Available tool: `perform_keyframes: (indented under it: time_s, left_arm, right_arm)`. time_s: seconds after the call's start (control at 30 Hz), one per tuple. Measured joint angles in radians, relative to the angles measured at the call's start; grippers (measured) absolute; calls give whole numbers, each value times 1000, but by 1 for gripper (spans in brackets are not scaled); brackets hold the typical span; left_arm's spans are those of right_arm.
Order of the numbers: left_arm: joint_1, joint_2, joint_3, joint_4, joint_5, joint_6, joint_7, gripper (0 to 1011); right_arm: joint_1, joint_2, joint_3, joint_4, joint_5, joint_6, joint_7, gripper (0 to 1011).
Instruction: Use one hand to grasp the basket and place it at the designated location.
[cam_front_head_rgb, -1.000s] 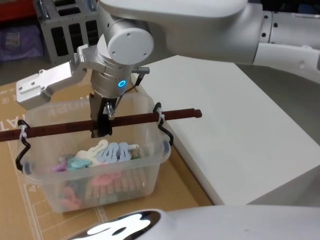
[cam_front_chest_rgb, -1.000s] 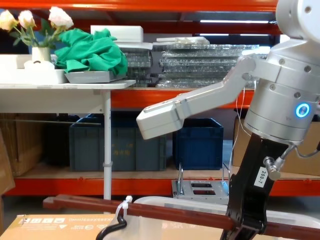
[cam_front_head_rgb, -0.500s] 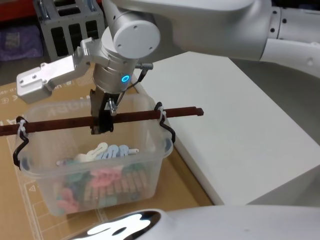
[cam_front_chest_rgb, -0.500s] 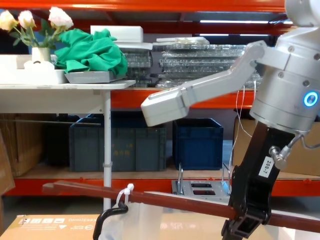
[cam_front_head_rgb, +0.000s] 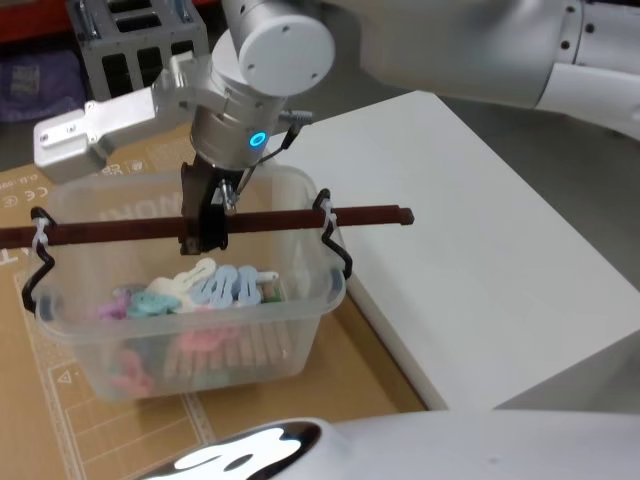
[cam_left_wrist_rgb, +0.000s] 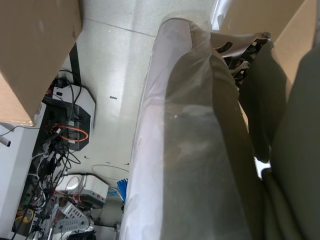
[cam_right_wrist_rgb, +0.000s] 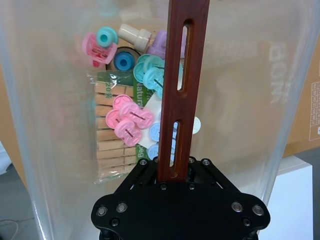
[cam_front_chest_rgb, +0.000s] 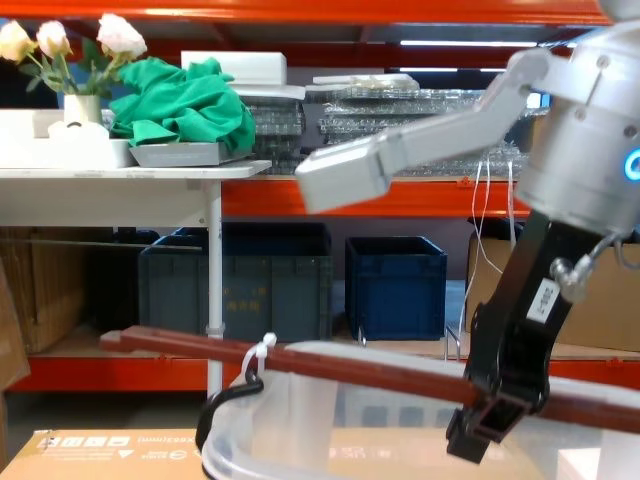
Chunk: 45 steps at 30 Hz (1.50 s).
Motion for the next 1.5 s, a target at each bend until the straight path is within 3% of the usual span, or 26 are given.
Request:
perform_keyframes:
  time_s: [0.47, 1.03, 1.5]
  left_arm:
    - [0, 0, 0, 0, 0, 0, 0, 0]
    - [0, 0, 0, 0, 0, 0, 0, 0]
    - [0, 0, 0, 0, 0, 0, 0, 0]
  right_arm:
    - [40, 49, 63, -7, 89, 6, 31, 100]
    - [61, 57, 87, 39, 148, 13, 69, 100]
    - [84, 47, 107, 152, 177, 73, 102, 100]
